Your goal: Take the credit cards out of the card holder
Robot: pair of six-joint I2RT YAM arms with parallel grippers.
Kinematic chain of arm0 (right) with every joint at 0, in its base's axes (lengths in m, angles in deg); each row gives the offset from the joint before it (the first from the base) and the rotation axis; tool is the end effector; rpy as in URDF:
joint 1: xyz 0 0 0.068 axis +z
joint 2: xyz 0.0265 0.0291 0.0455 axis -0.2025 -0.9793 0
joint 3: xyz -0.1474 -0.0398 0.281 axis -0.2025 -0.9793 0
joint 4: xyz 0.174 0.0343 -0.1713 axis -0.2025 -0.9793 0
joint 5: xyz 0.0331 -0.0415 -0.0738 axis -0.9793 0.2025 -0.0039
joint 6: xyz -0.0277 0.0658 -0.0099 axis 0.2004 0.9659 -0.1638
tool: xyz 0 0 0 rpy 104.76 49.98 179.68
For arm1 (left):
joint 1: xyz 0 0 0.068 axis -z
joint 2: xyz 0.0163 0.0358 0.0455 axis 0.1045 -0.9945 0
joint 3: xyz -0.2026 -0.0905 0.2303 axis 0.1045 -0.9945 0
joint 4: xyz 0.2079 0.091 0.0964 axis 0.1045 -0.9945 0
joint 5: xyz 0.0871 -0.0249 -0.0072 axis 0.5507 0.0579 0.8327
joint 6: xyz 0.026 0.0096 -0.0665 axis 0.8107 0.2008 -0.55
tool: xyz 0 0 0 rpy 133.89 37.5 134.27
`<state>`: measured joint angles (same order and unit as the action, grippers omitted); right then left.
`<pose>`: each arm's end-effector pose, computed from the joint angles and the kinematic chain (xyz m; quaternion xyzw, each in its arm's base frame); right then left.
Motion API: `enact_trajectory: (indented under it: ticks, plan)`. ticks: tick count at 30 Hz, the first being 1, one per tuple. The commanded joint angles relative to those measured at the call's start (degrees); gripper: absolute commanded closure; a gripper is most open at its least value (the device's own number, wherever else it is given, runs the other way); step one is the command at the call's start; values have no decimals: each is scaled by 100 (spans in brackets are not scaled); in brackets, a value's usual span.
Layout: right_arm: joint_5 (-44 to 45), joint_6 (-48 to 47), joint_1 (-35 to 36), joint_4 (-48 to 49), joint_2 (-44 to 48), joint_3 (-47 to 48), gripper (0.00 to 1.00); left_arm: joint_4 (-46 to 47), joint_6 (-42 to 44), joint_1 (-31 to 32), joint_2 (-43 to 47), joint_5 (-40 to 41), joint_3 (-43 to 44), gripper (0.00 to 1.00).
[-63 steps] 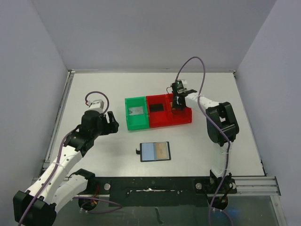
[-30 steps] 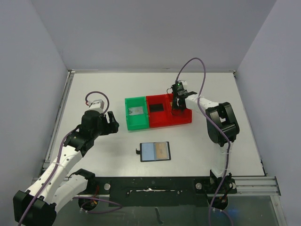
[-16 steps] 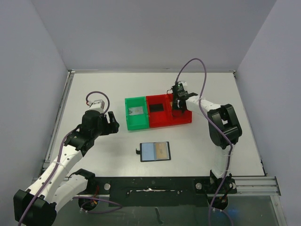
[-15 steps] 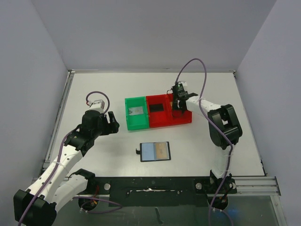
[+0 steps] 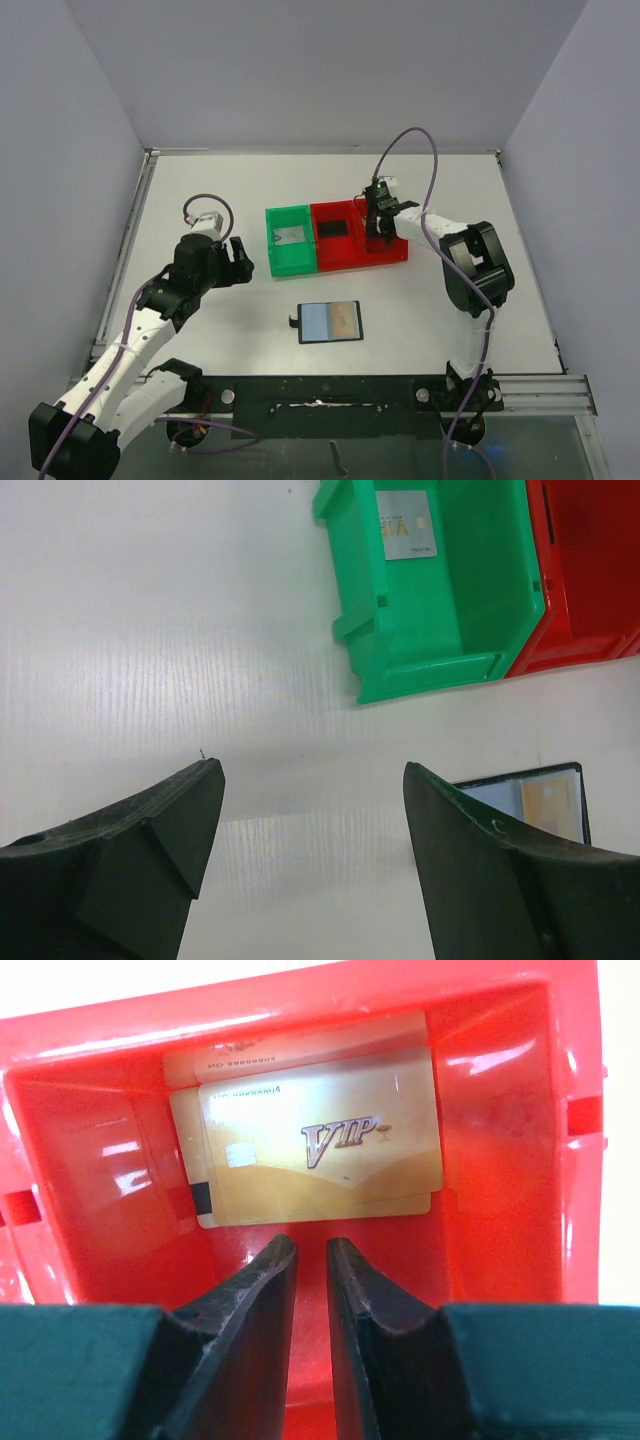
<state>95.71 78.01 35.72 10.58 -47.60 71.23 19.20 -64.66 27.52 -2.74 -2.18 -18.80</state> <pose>0.3977 0.1603 0.2037 0.0661 0.9454 0.0137 0.3190 0.1550 -0.0562 0.2856 -0.0510 0.8889 -0.1508 0.4295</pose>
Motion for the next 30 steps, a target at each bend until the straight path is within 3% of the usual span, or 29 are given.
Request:
enact_trajectory:
  ticks: [1, 13, 21, 30]
  plan:
    - [228, -22, -24, 411, -136, 123, 80, 292, 95, -33, 53, -46, 149, 28]
    - [424, -98, -28, 1013, -245, -24, 80, 295, 95, -34, 53, -46, 140, 28]
    - [84, -323, -10, 1413, -205, -49, 78, 303, 95, -34, 25, -55, 149, 28]
    - [-20, -455, -114, 1222, -300, 74, 72, 302, 104, -34, -10, -74, 148, 28]
